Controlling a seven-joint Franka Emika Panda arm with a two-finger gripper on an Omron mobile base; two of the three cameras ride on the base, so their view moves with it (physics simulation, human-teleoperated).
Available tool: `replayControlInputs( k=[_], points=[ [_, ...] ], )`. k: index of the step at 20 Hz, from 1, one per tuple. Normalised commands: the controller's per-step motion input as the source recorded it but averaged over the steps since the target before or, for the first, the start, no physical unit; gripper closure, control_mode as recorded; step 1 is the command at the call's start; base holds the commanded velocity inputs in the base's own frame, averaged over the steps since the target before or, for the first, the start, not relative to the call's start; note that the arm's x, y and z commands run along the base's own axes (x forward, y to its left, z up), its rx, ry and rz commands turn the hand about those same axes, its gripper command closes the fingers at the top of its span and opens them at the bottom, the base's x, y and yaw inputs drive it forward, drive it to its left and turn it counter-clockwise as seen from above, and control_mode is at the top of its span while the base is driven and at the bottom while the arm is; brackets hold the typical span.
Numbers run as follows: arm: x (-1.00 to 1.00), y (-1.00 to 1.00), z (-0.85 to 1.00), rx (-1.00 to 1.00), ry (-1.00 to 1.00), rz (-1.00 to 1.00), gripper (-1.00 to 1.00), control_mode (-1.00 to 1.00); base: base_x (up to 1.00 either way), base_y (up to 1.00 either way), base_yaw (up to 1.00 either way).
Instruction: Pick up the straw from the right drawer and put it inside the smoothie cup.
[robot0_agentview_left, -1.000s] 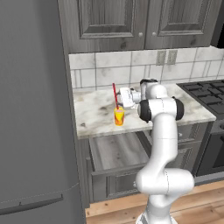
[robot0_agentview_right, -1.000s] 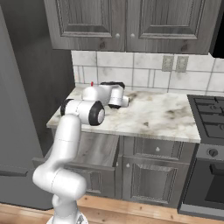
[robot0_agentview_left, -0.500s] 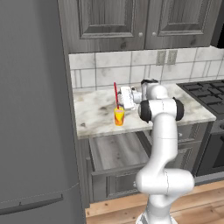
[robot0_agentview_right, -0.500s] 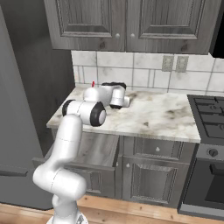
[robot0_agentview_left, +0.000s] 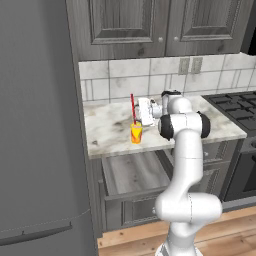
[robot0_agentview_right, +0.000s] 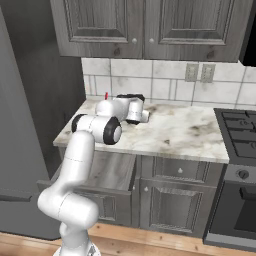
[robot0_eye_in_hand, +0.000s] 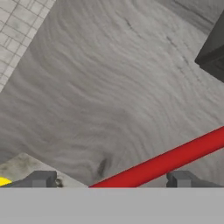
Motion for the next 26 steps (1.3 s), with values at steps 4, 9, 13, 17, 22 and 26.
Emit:
replayControlInputs(
  k=[4, 9, 13, 17, 22, 26],
  points=[
    [0.00, 0.00, -0.28, 0.00, -0.11, 0.00, -1.00, -1.00, 0.00, 0.00, 0.00],
    [0.00, 0.00, -0.21, 0.00, -0.14, 0.00, -1.00, -1.00, 0.00, 0.00, 0.00],
    [0.00, 0.00, -0.14, 0.00, -0.18, 0.00, -1.00, -1.00, 0.00, 0.00, 0.00],
    [-0.15, 0.00, -0.03, 0.00, -0.14, 0.00, -1.00, -1.00, 0.00, 0.00, 0.00],
    [-0.18, 0.00, 0.00, 0.00, -0.10, 0.00, -1.00, -1.00, 0.00, 0.00, 0.00],
    [-0.41, 0.00, 0.00, 0.00, -0.18, 0.00, -1.00, -1.00, 0.00, 0.00, 0.00]
  ],
)
